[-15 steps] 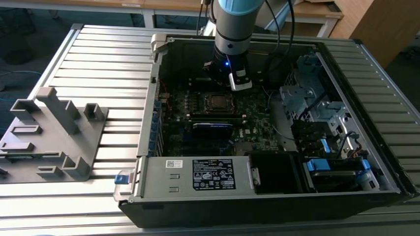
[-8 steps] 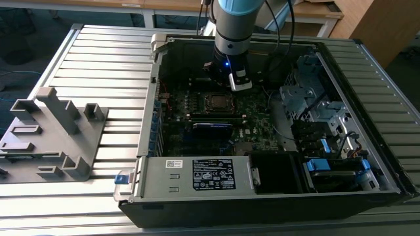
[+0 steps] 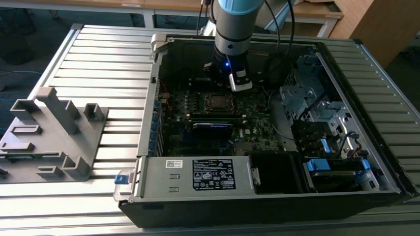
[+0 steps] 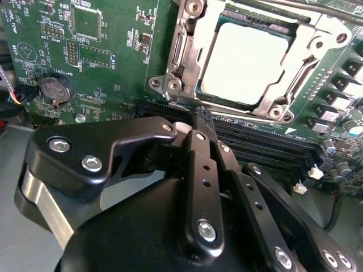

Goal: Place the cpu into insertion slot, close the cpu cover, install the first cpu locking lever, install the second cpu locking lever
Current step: 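Install the first cpu locking lever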

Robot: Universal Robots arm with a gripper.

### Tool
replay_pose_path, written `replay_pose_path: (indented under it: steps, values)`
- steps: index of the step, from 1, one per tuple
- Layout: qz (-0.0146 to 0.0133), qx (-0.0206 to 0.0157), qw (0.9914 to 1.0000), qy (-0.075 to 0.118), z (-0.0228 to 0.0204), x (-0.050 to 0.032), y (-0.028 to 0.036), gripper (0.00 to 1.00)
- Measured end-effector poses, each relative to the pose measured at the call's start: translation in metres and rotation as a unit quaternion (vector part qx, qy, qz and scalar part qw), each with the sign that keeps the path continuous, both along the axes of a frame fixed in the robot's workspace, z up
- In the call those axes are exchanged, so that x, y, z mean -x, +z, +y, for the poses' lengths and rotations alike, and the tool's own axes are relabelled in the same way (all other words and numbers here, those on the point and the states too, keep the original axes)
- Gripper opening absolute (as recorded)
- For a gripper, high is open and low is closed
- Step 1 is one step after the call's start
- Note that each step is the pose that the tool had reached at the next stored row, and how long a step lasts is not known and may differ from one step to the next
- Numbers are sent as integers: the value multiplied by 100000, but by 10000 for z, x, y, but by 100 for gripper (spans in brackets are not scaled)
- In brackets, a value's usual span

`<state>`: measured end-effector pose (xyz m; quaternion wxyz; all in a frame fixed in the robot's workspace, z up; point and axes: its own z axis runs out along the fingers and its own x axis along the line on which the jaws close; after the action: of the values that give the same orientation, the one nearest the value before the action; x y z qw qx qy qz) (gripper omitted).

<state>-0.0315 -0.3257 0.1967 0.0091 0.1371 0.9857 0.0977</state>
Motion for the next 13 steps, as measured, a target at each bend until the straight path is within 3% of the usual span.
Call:
replay_pose_path:
  steps: [9, 13]
  values:
    - [-11, -109, 100000, -59, 8, 2, 35, 11]
    - [-17, -347, 99999, -194, 17, 7, 34, 11]
